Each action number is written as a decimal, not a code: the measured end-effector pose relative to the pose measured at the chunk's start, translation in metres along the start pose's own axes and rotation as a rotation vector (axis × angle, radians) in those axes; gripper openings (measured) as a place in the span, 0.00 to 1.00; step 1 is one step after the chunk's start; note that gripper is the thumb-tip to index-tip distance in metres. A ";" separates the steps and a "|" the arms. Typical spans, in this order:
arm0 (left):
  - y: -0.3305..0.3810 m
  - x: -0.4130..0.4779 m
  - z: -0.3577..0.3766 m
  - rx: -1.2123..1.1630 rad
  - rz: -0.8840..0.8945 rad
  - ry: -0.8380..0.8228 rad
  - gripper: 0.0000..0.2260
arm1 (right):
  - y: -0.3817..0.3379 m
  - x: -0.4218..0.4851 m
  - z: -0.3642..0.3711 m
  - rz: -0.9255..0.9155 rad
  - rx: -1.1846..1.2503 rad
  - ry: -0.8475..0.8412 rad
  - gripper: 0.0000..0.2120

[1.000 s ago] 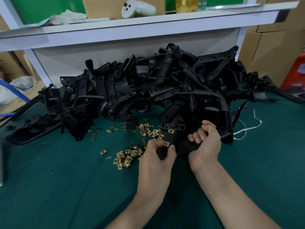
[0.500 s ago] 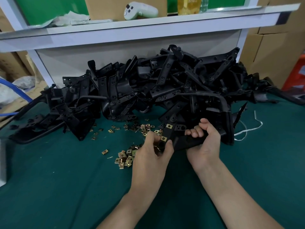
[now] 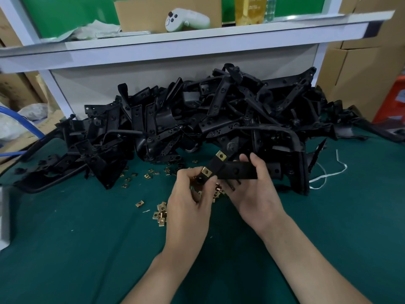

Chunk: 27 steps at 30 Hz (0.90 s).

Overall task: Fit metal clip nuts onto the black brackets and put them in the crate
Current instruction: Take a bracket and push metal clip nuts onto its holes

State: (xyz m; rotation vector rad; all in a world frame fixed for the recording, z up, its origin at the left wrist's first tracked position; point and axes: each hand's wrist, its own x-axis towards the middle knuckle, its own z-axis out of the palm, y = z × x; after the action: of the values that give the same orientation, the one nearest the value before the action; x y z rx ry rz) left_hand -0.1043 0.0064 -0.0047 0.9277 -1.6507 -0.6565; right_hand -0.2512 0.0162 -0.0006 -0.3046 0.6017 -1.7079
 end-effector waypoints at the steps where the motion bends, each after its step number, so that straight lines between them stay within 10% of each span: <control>1: -0.001 0.001 -0.001 -0.015 -0.001 0.000 0.06 | 0.001 -0.001 0.000 0.021 -0.024 -0.032 0.15; 27: -0.014 0.013 -0.008 0.169 0.270 -0.141 0.14 | -0.010 -0.007 0.001 -0.018 -0.056 -0.209 0.23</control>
State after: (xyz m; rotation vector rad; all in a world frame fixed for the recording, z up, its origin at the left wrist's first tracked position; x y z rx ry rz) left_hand -0.0944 -0.0115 -0.0070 0.7712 -1.9390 -0.4099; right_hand -0.2570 0.0241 0.0066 -0.5230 0.4941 -1.6528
